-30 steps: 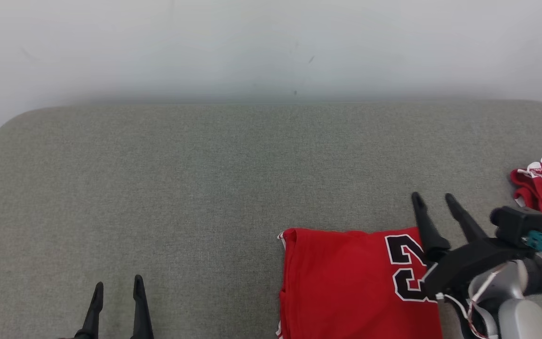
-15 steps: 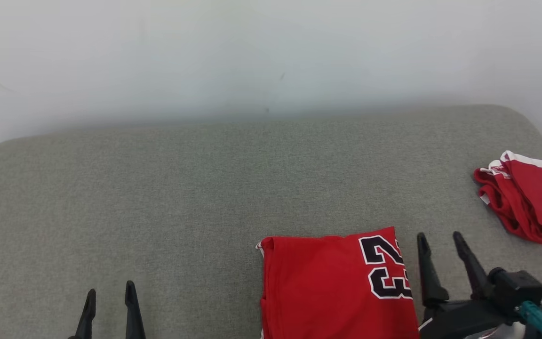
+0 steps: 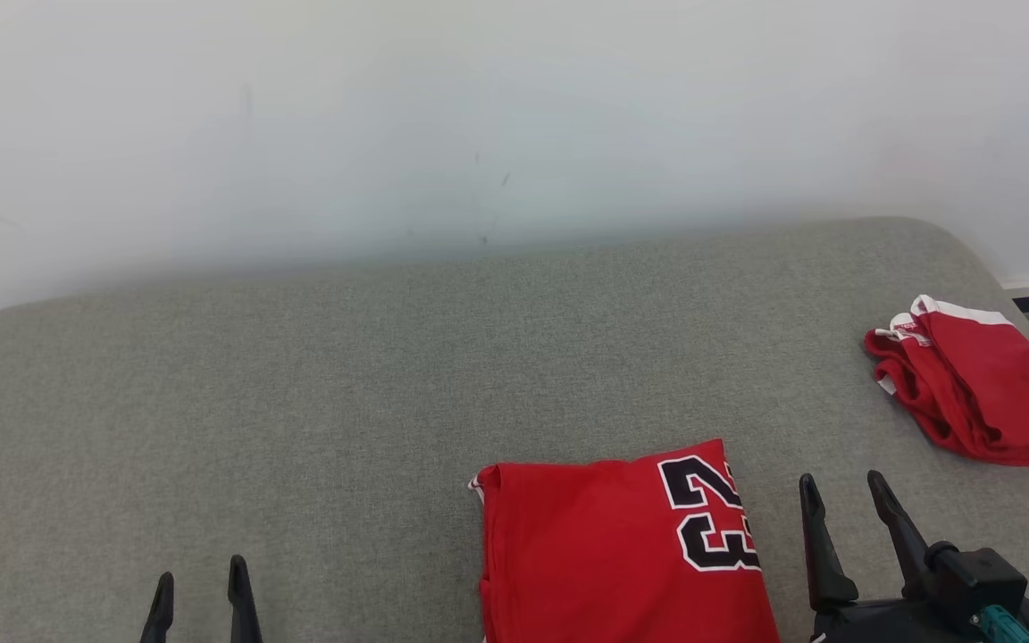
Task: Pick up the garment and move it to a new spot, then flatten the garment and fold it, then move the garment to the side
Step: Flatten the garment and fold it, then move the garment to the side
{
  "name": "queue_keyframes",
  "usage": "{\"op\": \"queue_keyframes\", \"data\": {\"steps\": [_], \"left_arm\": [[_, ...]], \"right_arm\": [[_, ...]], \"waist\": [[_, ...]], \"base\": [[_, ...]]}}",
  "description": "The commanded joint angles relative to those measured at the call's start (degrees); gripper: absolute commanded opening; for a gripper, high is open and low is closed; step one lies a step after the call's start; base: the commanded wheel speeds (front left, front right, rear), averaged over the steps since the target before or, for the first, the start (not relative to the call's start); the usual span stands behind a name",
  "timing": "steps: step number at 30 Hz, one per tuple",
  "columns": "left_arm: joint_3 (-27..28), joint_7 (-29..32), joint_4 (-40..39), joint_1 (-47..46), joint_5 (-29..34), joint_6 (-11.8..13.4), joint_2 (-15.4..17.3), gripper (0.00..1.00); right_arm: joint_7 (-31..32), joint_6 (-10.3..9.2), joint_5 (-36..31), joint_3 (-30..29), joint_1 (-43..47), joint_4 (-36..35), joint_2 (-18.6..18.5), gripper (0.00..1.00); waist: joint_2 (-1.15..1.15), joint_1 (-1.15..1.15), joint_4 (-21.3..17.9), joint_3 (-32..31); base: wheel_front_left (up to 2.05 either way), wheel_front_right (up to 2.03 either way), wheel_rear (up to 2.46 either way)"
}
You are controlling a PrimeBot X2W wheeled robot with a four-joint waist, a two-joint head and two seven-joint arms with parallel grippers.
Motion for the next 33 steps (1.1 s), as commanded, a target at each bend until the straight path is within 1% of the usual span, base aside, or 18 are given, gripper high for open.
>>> {"op": "queue_keyframes", "data": {"steps": [1, 5, 11, 16, 18, 33], "left_arm": [[0.3, -0.2, 0.1, 0.9, 0.2, 0.2, -0.1, 1.00], [1.4, -0.2, 0.4, 1.8, 0.6, 0.3, -0.1, 1.00], [2.1, -0.2, 1.8, 2.8, 0.8, -0.2, -0.1, 1.00], [2.4, -0.2, 2.2, 3.0, 2.1, 0.3, -0.1, 1.00], [2.6, -0.2, 2.6, 2.9, 2.5, 0.2, -0.1, 1.00], [2.1, -0.2, 3.4, 1.6, 3.7, 0.4, -0.1, 1.00]], "right_arm": [[-0.5, -0.13, -0.3, 0.0, 0.7, 0.3, 0.2, 1.00], [-0.7, -0.13, 0.3, -0.5, 0.5, 1.0, 0.4, 1.00], [-0.7, -0.13, 0.8, 0.0, 0.1, 2.2, 1.0, 1.00], [-0.4, -0.13, 1.1, 0.0, -0.1, 2.3, 1.3, 1.00], [-0.3, -0.13, 0.8, 0.1, -0.1, 2.4, 1.5, 1.00], [0.7, -0.13, 0.0, -0.3, -0.2, 1.3, 2.0, 1.00]], "waist": [[0.00, 0.00, -0.1, -0.3], [0.00, 0.00, -0.2, -0.6], [0.00, 0.00, 0.0, -0.7], [0.00, 0.00, 0.1, -0.3], [0.00, 0.00, 0.1, -0.1], [0.00, 0.00, 0.6, 0.7]], "base": [[0.00, 0.00, 0.00], [0.00, 0.00, 0.00], [0.00, 0.00, 0.00], [0.00, 0.00, 0.00], [0.00, 0.00, 0.00], [0.00, 0.00, 0.00]]}}
